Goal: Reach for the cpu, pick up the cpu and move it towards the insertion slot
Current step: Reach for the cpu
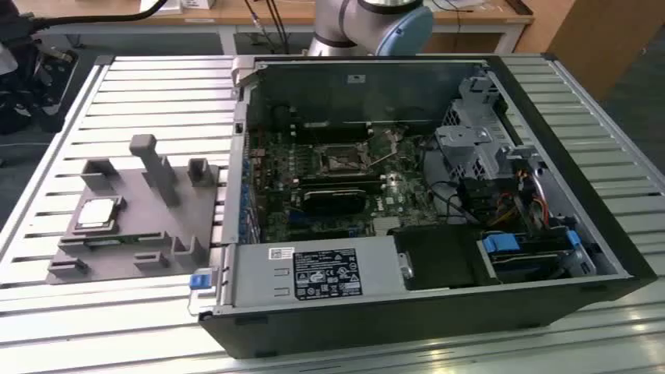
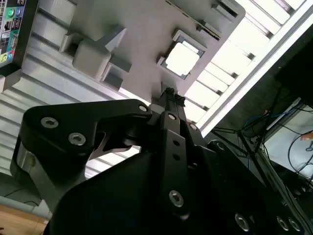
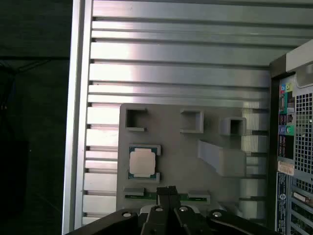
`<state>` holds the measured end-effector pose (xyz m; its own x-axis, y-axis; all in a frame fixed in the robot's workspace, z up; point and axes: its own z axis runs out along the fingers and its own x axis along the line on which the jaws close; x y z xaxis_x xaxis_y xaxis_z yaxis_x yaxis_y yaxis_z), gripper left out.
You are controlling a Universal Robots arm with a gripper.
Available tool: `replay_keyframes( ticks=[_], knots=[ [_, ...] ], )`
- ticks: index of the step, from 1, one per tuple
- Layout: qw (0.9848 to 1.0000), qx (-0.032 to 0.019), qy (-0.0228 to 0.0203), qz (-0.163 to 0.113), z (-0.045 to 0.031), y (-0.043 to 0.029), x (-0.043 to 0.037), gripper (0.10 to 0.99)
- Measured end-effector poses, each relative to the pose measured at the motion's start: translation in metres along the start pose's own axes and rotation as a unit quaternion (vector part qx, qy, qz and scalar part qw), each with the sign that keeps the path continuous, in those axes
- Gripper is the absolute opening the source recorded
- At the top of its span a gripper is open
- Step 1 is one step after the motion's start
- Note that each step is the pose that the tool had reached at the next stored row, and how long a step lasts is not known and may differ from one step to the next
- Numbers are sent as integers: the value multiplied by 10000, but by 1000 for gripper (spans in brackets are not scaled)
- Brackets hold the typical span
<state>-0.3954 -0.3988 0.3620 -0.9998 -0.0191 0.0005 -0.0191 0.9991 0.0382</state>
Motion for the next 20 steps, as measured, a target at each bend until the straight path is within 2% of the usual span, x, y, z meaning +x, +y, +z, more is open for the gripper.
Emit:
replay_keyframes(
  ticks=[12,20],
  knots=[
    [10000,0,0,0,0,0,1,106],
    [10000,-1,-1,-3,40,-2,127,106]
  ],
)
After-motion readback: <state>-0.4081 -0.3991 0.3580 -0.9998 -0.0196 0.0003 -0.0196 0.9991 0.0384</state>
